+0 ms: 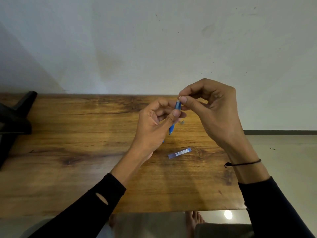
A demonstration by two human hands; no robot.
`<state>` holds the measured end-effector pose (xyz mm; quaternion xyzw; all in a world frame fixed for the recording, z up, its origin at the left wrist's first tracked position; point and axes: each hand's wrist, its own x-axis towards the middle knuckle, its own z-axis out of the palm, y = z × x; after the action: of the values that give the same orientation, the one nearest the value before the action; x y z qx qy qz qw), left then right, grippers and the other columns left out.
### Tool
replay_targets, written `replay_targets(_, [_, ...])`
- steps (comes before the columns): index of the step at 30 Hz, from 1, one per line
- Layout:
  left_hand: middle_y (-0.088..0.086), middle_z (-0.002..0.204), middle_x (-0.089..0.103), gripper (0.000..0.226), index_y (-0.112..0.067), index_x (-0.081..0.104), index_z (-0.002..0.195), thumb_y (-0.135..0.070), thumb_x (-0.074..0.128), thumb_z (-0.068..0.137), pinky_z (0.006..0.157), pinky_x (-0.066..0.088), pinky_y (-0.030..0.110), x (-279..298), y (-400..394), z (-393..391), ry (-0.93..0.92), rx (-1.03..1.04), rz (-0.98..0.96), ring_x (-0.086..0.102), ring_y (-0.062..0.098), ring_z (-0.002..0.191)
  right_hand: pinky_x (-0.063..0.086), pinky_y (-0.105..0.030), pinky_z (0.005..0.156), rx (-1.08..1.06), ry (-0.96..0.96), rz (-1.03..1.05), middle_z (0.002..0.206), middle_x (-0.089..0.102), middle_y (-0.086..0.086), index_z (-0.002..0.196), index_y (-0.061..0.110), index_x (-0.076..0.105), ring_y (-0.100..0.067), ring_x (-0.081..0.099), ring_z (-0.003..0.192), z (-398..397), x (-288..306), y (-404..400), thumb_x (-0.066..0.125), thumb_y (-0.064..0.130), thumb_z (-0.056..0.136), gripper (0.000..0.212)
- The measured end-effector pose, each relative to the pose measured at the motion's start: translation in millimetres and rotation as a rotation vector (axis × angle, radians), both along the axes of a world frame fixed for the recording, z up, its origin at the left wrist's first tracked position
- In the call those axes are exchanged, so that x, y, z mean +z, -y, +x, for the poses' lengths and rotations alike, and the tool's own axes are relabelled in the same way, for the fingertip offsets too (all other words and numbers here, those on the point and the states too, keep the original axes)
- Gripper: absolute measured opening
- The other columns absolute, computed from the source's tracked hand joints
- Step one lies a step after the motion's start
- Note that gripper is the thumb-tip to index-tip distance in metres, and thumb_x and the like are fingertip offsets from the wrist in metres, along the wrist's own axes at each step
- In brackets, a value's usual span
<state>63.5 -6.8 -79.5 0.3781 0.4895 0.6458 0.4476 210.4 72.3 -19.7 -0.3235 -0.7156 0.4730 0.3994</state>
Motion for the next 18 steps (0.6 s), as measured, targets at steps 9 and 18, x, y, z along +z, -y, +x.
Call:
replay_targets(9, [0.001, 0.101, 0.084, 0.014, -0.012, 0.072, 0.11, -0.005, 0.073, 0.098, 0.098, 0.064, 0.049, -3.4, 0.2, 0.1, -0.03, 0.0, -0.001, 0.082, 0.024, 0.098, 0.068, -0.035, 0.072, 0.009, 0.123, 0.064, 0.089, 0.078, 0.001, 0.096, 0.016, 0.077, -0.015, 0.077, 0.087, 2.4, 2.9, -1.2, 0.077, 0.004, 0.096, 0.012])
replay_targets(18, [0.006, 0.096, 0.081, 0.018, 0.006, 0.07, 0.113, -0.002, 0.074, 0.097, 0.1, 0.061, 0.061, -4.0, -0.4, 2.7, -0.085, 0.022, -0.016, 0.081, 0.025, 0.095, 0.058, -0.018, 0.07, -0.038, 0.285, 0.161, 0.085, 0.074, 0.01, 0.095, 0.012, 0.079, -0.008, 0.072, 0.081, 5.0, 8.0, 0.5, 0.075, 0.001, 0.091, 0.012])
